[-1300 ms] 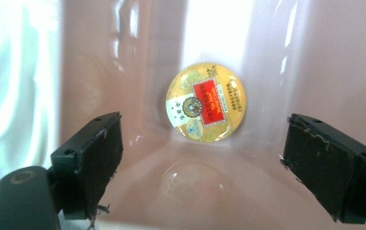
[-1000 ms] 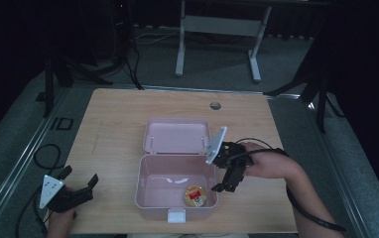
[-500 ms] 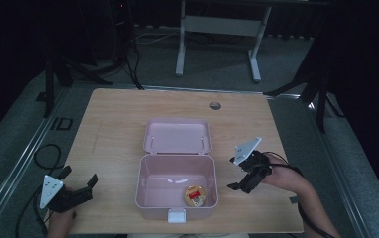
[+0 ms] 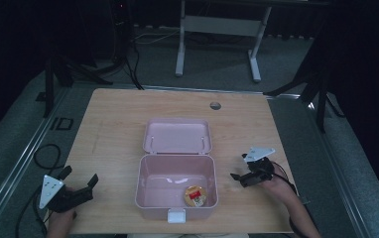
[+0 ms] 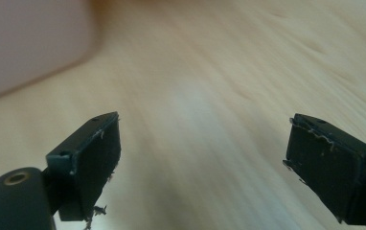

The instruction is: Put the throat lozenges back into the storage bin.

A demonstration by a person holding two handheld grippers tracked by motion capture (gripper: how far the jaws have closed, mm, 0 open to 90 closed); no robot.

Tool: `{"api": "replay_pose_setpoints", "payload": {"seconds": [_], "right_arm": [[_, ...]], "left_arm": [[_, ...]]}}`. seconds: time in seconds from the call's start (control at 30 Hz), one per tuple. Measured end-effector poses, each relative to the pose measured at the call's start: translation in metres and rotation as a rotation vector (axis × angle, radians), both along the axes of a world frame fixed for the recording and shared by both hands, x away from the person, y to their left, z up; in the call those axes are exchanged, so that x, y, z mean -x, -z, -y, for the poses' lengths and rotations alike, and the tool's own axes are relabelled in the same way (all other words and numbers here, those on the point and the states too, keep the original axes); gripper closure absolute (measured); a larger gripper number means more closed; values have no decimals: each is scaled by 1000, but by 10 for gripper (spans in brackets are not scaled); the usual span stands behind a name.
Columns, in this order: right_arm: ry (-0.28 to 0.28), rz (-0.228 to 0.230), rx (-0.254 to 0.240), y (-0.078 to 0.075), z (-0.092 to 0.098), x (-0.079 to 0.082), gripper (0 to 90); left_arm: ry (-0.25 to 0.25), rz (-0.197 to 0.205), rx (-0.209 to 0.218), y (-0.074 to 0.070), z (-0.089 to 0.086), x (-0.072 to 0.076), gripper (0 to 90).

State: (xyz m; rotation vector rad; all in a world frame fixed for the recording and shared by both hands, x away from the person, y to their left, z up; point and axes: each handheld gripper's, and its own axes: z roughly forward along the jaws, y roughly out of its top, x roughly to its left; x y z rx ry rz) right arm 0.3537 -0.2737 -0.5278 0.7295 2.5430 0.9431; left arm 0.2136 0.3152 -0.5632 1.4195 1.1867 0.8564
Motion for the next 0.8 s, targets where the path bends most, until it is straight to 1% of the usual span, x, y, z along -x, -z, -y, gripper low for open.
{"api": "replay_pose_setpoints", "payload": {"seconds": [0.03,0.1,0.17,0.2,0.23,0.3,0.37,0.4,0.47,0.53,0.57,0.63,0.67,0.7,0.73,0.77,0.8], "right_arm": [[49,17,-12,7,8,-2,114],[96,11,-32,12,16,-5,114],[144,30,-41,16,23,-5,114],[180,38,-54,17,29,-6,114],[197,48,-64,18,32,-6,114],[247,58,-102,20,41,-6,114],[318,93,-108,21,49,-6,114],[347,101,-109,22,53,-6,114],[420,128,-97,23,60,-6,114],[473,129,-113,24,68,-7,114],[498,137,-124,24,71,-6,114],[546,163,-141,24,76,-5,114],[562,163,-158,24,79,-5,114],[574,158,-171,24,82,-5,114],[586,169,-181,25,84,-5,114],[589,181,-201,25,86,-4,114],[598,182,-211,24,88,-3,114]], "left_arm": [[-1,0,0,0,0,0,3],[0,0,0,0,0,0,3],[-1,-1,1,0,0,0,3],[-1,-2,0,0,0,0,3],[-1,-2,0,0,0,0,3],[-1,-2,0,0,0,0,3],[-2,-1,-1,0,0,0,3],[-2,-1,-1,0,0,0,3],[-2,-1,-1,0,0,0,3],[-2,-1,0,0,0,0,3],[-1,-1,-1,0,0,0,3],[-2,-2,0,0,0,0,3],[-2,-1,-1,0,0,0,3],[-2,-1,-1,0,0,0,3],[-2,-1,-1,0,0,0,3],[-2,-1,-1,0,0,0,3],[-2,0,0,0,0,0,3]]}}
